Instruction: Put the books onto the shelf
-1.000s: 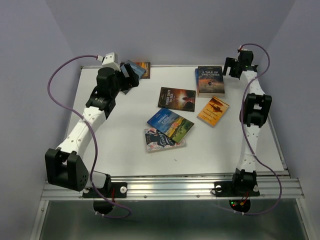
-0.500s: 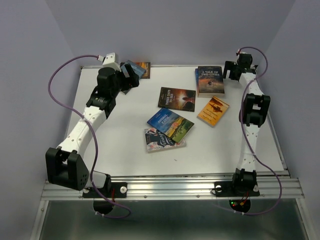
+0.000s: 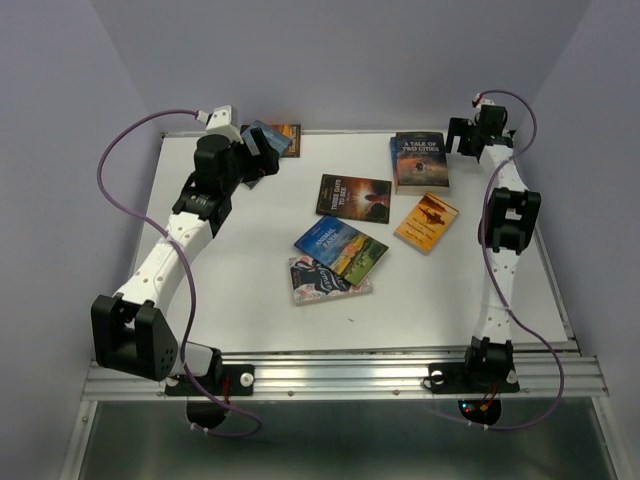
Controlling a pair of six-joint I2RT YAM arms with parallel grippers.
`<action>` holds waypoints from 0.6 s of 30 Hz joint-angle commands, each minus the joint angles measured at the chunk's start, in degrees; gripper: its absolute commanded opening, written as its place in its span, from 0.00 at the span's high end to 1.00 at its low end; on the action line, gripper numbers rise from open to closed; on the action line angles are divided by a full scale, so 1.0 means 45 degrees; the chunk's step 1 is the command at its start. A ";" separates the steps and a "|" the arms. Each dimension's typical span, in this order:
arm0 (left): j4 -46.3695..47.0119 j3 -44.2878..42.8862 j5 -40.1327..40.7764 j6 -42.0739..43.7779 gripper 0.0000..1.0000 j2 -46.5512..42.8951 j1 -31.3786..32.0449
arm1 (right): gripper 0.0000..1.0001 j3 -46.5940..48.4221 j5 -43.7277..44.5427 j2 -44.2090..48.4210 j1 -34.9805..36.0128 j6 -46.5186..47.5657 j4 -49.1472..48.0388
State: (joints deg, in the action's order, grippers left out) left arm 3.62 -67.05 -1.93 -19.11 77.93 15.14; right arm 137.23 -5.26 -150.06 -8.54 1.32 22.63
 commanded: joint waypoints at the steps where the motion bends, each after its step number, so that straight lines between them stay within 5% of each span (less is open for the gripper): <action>1: 0.0544 -0.0179 -0.0176 0.0302 0.01 -0.0189 -0.0063 | 0.00 0.0676 -0.1172 -0.0501 0.0002 0.0058 -0.0889; 18: 0.0407 -0.0276 -0.0312 0.0361 0.01 -0.0014 -0.0063 | 0.00 0.0774 -0.2446 -0.0736 0.0002 -0.0626 -0.1650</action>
State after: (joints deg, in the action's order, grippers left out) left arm 3.60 -67.05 -2.63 -18.55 77.93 15.14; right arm 138.32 -13.69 -152.77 -9.30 0.16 18.37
